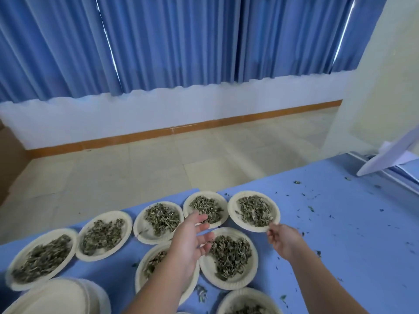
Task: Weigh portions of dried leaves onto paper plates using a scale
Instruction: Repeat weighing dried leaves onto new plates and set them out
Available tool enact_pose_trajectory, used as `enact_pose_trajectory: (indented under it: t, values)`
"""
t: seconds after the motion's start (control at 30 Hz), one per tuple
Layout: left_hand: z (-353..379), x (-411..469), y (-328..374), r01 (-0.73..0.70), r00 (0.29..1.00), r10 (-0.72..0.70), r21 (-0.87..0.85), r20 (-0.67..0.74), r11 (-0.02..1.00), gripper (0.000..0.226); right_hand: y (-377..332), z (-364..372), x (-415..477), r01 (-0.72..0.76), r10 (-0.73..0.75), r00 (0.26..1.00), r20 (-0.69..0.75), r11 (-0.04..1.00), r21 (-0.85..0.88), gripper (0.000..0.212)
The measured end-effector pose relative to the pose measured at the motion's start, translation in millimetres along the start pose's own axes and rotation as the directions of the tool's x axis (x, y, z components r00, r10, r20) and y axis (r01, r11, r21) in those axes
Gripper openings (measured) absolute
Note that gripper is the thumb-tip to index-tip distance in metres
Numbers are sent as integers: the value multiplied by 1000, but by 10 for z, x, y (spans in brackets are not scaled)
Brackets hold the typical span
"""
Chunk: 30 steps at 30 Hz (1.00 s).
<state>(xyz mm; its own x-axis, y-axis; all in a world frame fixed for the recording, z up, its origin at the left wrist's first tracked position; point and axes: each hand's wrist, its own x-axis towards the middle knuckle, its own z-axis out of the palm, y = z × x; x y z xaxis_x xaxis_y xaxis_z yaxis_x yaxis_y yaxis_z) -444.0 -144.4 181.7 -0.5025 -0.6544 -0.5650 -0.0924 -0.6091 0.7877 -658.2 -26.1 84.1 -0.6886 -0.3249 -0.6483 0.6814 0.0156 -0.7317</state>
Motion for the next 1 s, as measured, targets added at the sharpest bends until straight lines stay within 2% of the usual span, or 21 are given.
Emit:
enact_pose_trajectory:
  t: [0.17, 0.57, 0.67, 0.77, 0.83, 0.93, 1.0]
  values:
    - [-45, 177, -60, 6, 1000, -7, -24, -18, 1000, 31, 107, -24, 442, 32, -35, 995, -98, 999, -24, 8]
    - [-156, 232, -166, 5, 1000, -5, 31, -13, 1000, 23, -25, 120, 676, 40, -42, 996, -80, 999, -25, 5]
    - [-161, 162, -164, 6, 1000, -6, 14, 2, 1000, 20, -50, 113, 565, 44, -44, 999, -10, 999, -2, 4]
    - [-196, 44, -119, 9, 1000, -9, -4, 11, 1000, 20, -30, 48, 417, 54, -55, 997, -46, 998, -38, 26]
    - [-257, -87, -88, 15, 1000, -15, -20, 6, 1000, 20, -11, 2, 224, 45, -50, 996, -72, 997, -69, 31]
    - [-415, -343, -29, 5, 1000, -4, -65, 19, 998, 17, 21, 54, -194, 66, -66, 998, 1, 994, -88, 29]
    - [-528, -477, -7, -10, 1000, 12, -97, 23, 995, 18, 51, 173, -462, 82, -77, 994, 77, 994, -65, 20]
